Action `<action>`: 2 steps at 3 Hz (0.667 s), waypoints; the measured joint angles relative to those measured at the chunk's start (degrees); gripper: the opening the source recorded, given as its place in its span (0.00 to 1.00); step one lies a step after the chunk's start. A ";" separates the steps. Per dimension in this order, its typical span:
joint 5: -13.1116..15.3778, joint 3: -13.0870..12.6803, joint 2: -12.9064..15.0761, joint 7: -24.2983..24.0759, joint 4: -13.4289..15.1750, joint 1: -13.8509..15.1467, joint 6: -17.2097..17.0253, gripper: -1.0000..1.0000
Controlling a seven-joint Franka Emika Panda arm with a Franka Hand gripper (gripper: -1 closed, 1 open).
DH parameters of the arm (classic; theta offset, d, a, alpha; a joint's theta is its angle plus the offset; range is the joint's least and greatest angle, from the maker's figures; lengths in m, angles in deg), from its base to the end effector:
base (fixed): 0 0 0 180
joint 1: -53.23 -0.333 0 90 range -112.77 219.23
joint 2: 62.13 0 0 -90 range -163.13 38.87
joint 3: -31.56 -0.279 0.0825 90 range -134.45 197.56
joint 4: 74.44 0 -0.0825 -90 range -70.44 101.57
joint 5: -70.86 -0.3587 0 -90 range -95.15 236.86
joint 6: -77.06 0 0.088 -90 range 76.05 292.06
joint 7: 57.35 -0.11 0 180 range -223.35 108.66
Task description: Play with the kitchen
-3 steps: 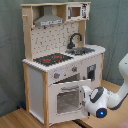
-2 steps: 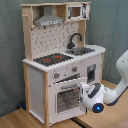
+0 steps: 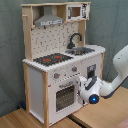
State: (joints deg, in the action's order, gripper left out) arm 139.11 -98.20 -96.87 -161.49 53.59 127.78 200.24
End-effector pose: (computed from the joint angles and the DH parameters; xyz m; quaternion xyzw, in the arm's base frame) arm 0.3350 0.3610 0.1873 0.7789 0.0749 0.5059 0.3629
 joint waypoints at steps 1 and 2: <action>1.95 2.15 0.08 0.07 0.03 -4.20 2.75 1.00; 2.01 2.27 0.11 3.93 0.52 -8.50 -0.05 1.00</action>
State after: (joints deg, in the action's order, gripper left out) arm 141.12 -95.93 -96.76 -157.56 54.11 119.29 200.19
